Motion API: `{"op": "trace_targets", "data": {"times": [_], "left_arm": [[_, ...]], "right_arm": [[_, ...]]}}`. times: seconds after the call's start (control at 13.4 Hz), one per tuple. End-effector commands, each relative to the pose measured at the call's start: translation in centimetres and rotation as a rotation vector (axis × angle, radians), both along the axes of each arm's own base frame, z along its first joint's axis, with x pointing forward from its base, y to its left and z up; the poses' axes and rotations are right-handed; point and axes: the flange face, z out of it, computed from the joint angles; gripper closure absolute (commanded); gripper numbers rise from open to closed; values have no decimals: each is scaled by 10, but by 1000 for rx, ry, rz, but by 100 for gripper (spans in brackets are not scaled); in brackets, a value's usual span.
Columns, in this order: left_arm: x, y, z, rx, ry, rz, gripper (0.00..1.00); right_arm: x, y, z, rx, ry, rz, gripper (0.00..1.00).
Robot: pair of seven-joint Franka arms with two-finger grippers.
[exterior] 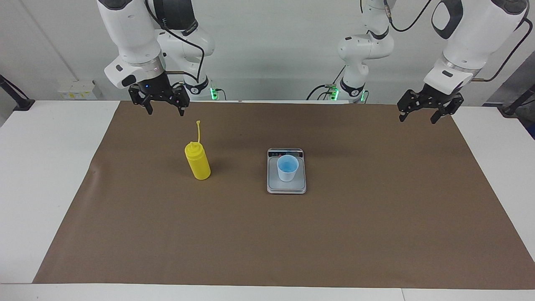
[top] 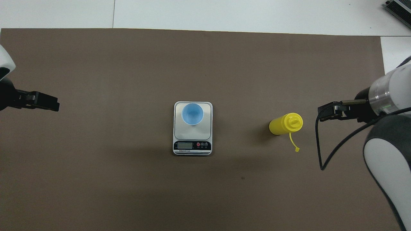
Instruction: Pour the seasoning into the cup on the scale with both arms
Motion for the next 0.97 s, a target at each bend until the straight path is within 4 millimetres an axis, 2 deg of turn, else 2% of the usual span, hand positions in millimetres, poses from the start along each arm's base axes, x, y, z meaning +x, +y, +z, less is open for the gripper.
{"op": "trace_targets", "data": {"times": [0.0,0.22,0.6,0.9], "left_arm": [[-7,3,2,-9,-1,1,0],[-7,3,2,-9,-2,2,0],[-7,3,2,-9,-1,1,0],[-7,3,2,-9,0,2,0]], "right_arm": [[3,-8,4,-5,-13,1,0],[4,-27,4,-5,-10,-33,0],[5,-17,5,-6,-22,-15,0],[6,-18,8,-5,-33,-21,0]]}}
